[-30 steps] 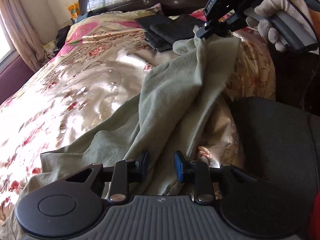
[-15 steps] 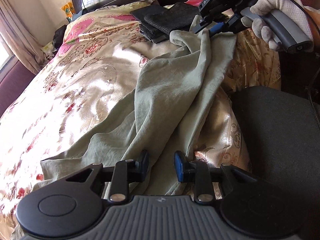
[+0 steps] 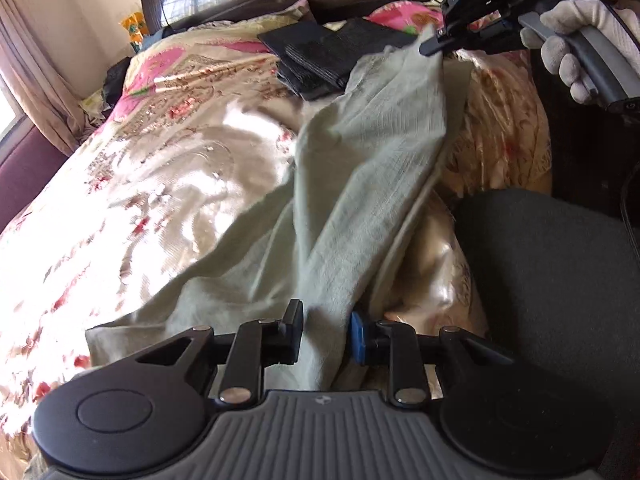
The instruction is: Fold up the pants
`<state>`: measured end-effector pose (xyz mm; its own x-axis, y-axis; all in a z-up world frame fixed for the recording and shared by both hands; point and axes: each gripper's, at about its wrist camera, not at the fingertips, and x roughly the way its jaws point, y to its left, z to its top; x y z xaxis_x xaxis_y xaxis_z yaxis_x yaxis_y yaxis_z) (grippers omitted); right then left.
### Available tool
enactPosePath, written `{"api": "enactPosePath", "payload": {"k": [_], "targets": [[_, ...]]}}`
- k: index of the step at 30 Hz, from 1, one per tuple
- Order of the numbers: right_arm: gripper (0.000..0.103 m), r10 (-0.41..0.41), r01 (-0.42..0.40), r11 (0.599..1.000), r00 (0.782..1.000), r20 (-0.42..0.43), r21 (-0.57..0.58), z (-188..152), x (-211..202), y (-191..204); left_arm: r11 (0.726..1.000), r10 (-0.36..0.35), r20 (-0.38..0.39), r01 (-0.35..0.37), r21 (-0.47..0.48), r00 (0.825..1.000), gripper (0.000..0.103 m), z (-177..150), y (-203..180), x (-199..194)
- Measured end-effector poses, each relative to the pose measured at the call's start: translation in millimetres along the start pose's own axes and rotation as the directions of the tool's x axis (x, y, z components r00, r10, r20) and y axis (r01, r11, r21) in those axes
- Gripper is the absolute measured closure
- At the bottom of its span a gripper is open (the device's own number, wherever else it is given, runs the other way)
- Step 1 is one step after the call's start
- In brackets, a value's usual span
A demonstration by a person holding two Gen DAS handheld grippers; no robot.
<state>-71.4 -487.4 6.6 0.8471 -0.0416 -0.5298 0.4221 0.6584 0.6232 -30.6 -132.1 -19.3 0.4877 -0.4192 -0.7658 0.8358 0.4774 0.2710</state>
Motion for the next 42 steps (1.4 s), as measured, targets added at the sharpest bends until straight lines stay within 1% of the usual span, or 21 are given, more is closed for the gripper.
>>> {"api": "enactPosePath", "payload": {"k": [2,3,5,6,8,9,14,19,20,21,22,23,26,28,31,32,34,35,36,38,42], "targets": [[0.095,-0.092,0.092,0.996,0.994,-0.052,0.005,-13,15,-21,0.999,0.018,-0.014,-0.018,0.027,1.000,0.063,-5,-7,5],[0.095,-0.099,0.102,0.994,0.993,-0.071,0.039,-17,18,-30,0.999,0.021,-0.015,-0.021,0.032,1.000,0.063,-6,-8,5],[0.094,-0.043,0.051,0.989,0.998,-0.055,0.136,-17,15,-43,1.000,0.010,-0.019,-0.010,0.010,1.000,0.063,-6,-5,3],[0.086,-0.034,0.042,0.987,0.998,-0.053,0.157,-15,12,-45,1.000,0.004,-0.021,-0.004,-0.003,1.000,0.062,-6,-2,2],[0.077,-0.021,0.025,0.986,0.999,-0.029,0.163,-15,4,-45,1.000,0.004,-0.023,-0.005,-0.018,1.000,0.062,-7,0,3],[0.075,-0.020,0.023,0.987,1.000,-0.020,0.161,-15,0,-45,1.000,0.006,-0.024,-0.007,-0.020,1.000,0.062,-7,0,3],[0.074,-0.043,0.038,0.981,0.999,0.024,0.189,-20,-11,-51,1.000,0.013,-0.011,-0.013,-0.005,1.000,0.062,-8,-4,1],[0.071,-0.061,0.058,0.993,0.998,0.026,0.106,-14,2,-37,1.000,0.015,-0.019,-0.015,-0.002,1.000,0.062,-8,-3,3],[0.071,-0.081,0.077,0.993,0.996,0.035,0.089,-12,8,-35,1.000,0.016,-0.019,-0.016,-0.002,1.000,0.062,-7,-4,3],[0.078,-0.097,0.094,0.992,0.995,0.036,0.087,-11,12,-34,1.000,0.017,-0.019,-0.017,0.002,1.000,0.062,-7,-4,4],[0.087,-0.099,0.096,0.991,0.995,0.030,0.098,-10,15,-35,1.000,0.019,-0.018,-0.019,0.006,1.000,0.062,-6,-4,4],[0.099,-0.086,0.082,0.989,0.996,0.027,0.127,-9,14,-37,1.000,0.021,-0.015,-0.021,0.008,1.000,0.062,-6,-4,3],[0.100,-0.040,0.023,0.988,0.993,0.112,0.154,-9,-11,-40,1.000,0.016,0.000,-0.016,0.005,1.000,0.062,-5,-4,0],[0.100,-0.047,0.025,0.990,0.987,0.153,0.142,-11,-24,-44,1.000,0.012,0.001,-0.012,0.008,1.000,0.062,-5,-4,1],[0.099,-0.082,0.068,0.990,0.990,0.118,0.125,-15,-17,-53,1.000,0.016,-0.009,-0.016,0.019,1.000,0.062,-6,-7,7],[0.095,-0.096,0.084,0.988,0.992,0.087,0.133,-16,-11,-55,1.000,0.021,-0.010,-0.021,0.021,1.000,0.062,-6,-7,7],[0.094,-0.084,0.070,0.981,0.994,0.075,0.179,-20,-11,-60,1.000,0.022,-0.009,-0.021,0.014,1.000,0.062,-7,-7,5],[0.088,-0.074,0.056,0.978,0.994,0.084,0.203,-22,-14,-62,1.000,0.020,-0.010,-0.020,0.010,1.000,0.062,-8,-6,4],[0.075,-0.066,0.045,0.974,0.994,0.091,0.221,-24,-18,-63,1.000,0.021,-0.010,-0.021,0.010,1.000,0.061,-10,-6,4],[0.057,-0.056,0.031,0.970,0.994,0.096,0.241,-30,-27,-66,1.000,0.026,-0.008,-0.026,0.014,1.000,0.060,-12,-6,3],[0.057,-0.036,0.014,0.971,0.996,0.087,0.237,-39,-28,-67,1.000,0.027,-0.004,-0.027,0.009,1.000,0.060,-13,-6,2]]}}
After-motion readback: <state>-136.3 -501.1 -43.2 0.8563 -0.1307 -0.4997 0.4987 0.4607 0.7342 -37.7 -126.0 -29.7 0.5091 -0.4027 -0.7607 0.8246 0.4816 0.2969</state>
